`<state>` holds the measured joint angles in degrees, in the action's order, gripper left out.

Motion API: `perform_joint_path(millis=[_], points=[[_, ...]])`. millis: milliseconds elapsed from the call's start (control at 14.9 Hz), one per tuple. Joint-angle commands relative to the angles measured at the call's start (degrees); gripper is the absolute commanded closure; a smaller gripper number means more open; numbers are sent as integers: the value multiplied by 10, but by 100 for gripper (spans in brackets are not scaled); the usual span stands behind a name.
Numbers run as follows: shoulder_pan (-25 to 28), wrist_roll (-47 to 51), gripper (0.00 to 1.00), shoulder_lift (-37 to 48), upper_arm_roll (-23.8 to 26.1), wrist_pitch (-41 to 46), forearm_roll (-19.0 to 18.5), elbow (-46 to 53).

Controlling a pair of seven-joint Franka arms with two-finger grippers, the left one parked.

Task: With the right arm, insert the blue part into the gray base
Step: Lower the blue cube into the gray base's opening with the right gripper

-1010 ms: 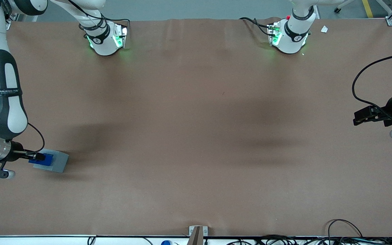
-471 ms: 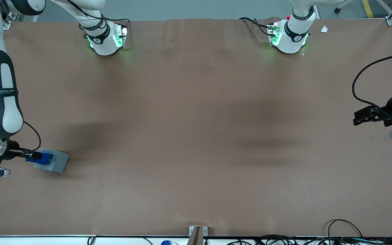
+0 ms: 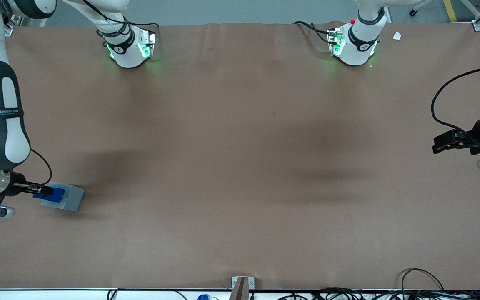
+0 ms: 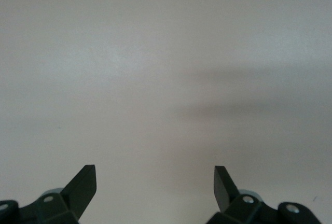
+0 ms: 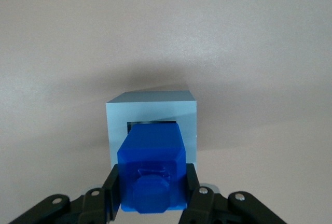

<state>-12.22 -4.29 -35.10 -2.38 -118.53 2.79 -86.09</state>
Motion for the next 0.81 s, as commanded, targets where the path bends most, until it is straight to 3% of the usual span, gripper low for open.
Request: perform_joint_path(millis=[0, 673, 740], points=[[1, 3, 100, 1, 5, -5, 1, -15], [0, 3, 99, -15, 5, -7, 1, -9], [-1, 3, 92, -19, 5, -7, 1, -7]])
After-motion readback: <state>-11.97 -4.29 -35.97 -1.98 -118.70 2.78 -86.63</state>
